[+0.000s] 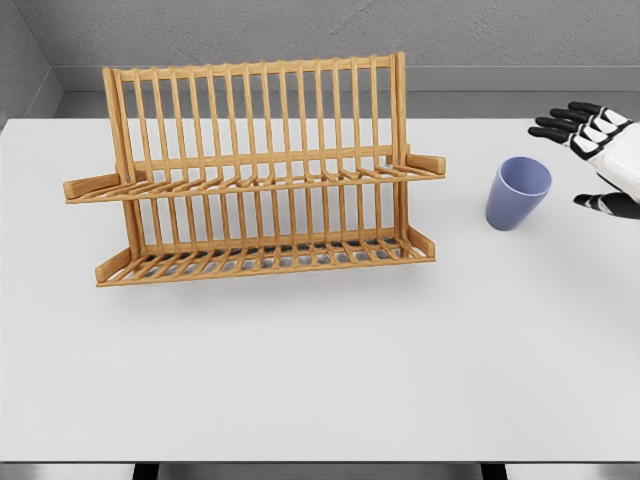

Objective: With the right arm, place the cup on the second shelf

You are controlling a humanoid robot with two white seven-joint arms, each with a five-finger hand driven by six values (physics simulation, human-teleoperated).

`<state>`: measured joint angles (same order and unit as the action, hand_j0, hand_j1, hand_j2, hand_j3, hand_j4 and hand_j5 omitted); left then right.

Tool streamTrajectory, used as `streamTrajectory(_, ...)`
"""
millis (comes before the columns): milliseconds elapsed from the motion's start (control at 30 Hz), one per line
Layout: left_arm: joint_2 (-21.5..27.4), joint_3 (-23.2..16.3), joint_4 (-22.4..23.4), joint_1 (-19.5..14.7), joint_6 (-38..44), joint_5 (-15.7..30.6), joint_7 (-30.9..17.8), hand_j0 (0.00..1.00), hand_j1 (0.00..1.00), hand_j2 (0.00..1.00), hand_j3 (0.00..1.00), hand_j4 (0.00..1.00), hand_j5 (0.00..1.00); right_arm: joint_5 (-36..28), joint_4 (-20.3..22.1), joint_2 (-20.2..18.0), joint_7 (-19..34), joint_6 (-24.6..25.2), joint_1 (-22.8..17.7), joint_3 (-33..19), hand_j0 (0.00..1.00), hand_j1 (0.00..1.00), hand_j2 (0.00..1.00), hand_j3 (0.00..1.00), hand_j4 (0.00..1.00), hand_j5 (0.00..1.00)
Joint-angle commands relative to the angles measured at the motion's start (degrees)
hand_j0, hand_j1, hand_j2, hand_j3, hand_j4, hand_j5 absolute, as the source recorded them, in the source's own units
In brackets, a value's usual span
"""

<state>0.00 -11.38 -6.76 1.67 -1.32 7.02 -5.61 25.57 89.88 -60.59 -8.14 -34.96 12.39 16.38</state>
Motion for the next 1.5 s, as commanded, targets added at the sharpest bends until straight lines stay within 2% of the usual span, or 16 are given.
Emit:
streamTrajectory(0, 0.00, 0.04, 0.00, 0.00, 0.00, 0.01, -0.01, 1.00, 1.00, 1.00, 1.00, 1.00, 1.00, -0.35, 0.12, -0.05, -0.04, -0.04, 0.00, 0.15, 1.00, 1.00, 1.00, 1.00, 1.00, 1.00)
streamTrajectory(200, 0.00, -0.05, 0.00, 0.00, 0.00, 0.01, -0.01, 1.00, 1.00, 1.00, 1.00, 1.00, 1.00, -0.79, 0.12, -0.76, 0.05, -0.04, 0.35, 0.06, 1.00, 1.00, 1.00, 1.00, 1.00, 1.00)
streamTrajectory(233, 0.00, 0.04, 0.00, 0.00, 0.00, 0.01, -0.01, 1.00, 1.00, 1.00, 1.00, 1.00, 1.00, -0.79, -0.40, -0.85, 3.11, -0.04, 0.61, 0.15, 1.00, 1.00, 1.00, 1.00, 1.00, 1.00)
streamTrajectory(300, 0.00, 0.04, 0.00, 0.00, 0.00, 0.01, -0.01, 1.00, 1.00, 1.00, 1.00, 1.00, 1.00, -0.79, -1.19, -0.76, 21.83, -0.04, 3.25, 0.32, 1.00, 1.00, 1.00, 1.00, 1.00, 1.00)
streamTrajectory(333, 0.00, -0.05, 0.00, 0.00, 0.00, 0.01, -0.01, 1.00, 1.00, 1.00, 1.00, 1.00, 1.00, -0.79, -1.19, -0.58, 24.75, -0.04, 4.92, 1.37, 1.00, 1.00, 1.00, 1.00, 1.00, 1.00)
streamTrajectory(367, 0.00, 0.04, 0.00, 0.00, 0.00, 0.01, -0.01, 1.00, 1.00, 1.00, 1.00, 1.00, 1.00, -0.79, -1.46, -0.14, 25.19, -0.04, 7.38, 3.39, 1.00, 1.00, 1.00, 1.00, 1.00, 1.00)
streamTrajectory(467, 0.00, 0.04, 0.00, 0.00, 0.00, 0.01, -0.01, 1.00, 1.00, 1.00, 1.00, 1.00, 1.00, -0.61, -6.99, 2.58, 25.80, -0.04, 16.96, 12.36, 1.00, 1.00, 1.00, 1.00, 1.00, 1.00)
streamTrajectory(533, 0.00, 0.04, 0.00, 0.00, 0.00, 0.01, -0.01, 1.00, 1.00, 1.00, 1.00, 1.00, 1.00, -0.70, -7.96, 4.16, 34.93, -0.04, 19.51, 13.59, 1.00, 1.00, 1.00, 1.00, 1.00, 1.00)
streamTrajectory(600, 0.00, 0.04, 0.00, 0.00, 0.00, 0.01, -0.01, 1.00, 1.00, 1.00, 1.00, 1.00, 1.00, -0.70, -9.28, 5.13, 38.81, -0.04, 22.85, 16.67, 1.00, 1.00, 1.00, 1.00, 1.00, 1.00)
streamTrajectory(633, 0.00, 0.04, 0.00, 0.00, 0.00, 0.01, -0.01, 1.00, 1.00, 1.00, 1.00, 1.00, 1.00, -0.70, -11.56, 6.45, 39.16, -0.04, 24.52, 18.25, 1.00, 1.00, 1.00, 1.00, 1.00, 1.00)
streamTrajectory(733, 0.00, 0.04, 0.00, 0.00, 0.00, 0.01, -0.01, 1.00, 1.00, 1.00, 1.00, 1.00, 1.00, -0.70, -13.67, 7.15, 41.01, -0.04, 26.54, 19.92, 1.00, 1.00, 1.00, 1.00, 1.00, 1.00)
streamTrajectory(800, 0.00, -0.05, 0.00, 0.00, 0.00, 0.01, -0.01, 1.00, 1.00, 1.00, 1.00, 1.00, 1.00, -0.61, -17.10, 8.91, 41.10, -0.04, 30.50, 23.52, 1.00, 1.00, 1.00, 1.00, 1.00, 1.00)
streamTrajectory(1133, 0.00, -0.05, 0.00, 0.00, 0.00, 0.01, -0.01, 1.00, 1.00, 1.00, 1.00, 1.00, 1.00, -0.08, -20.53, 9.35, 41.10, -0.04, 34.28, 23.70, 1.00, 1.00, 1.00, 1.00, 1.00, 1.00)
streamTrajectory(1200, 0.00, 0.04, 0.00, 0.00, 0.00, 0.01, -0.01, 1.00, 1.00, 1.00, 1.00, 1.00, 1.00, 0.09, -22.46, 10.67, 41.10, -0.04, 35.16, 23.79, 1.00, 1.00, 1.00, 1.00, 1.00, 1.00)
streamTrajectory(1433, 0.00, 0.04, 0.00, 0.00, 0.00, 0.01, -0.01, 1.00, 1.00, 1.00, 1.00, 1.00, 1.00, 0.27, -23.43, 11.99, 41.10, -0.04, 36.74, 24.05, 1.00, 1.00, 1.00, 1.00, 1.00, 1.00)
streamTrajectory(1467, 0.00, 0.04, 0.00, 0.00, 0.00, 0.01, -0.01, 1.00, 1.00, 1.00, 1.00, 1.00, 1.00, 0.27, -24.83, 13.48, 41.10, -0.04, 37.18, 24.14, 1.00, 1.00, 1.00, 1.00, 1.00, 1.00)
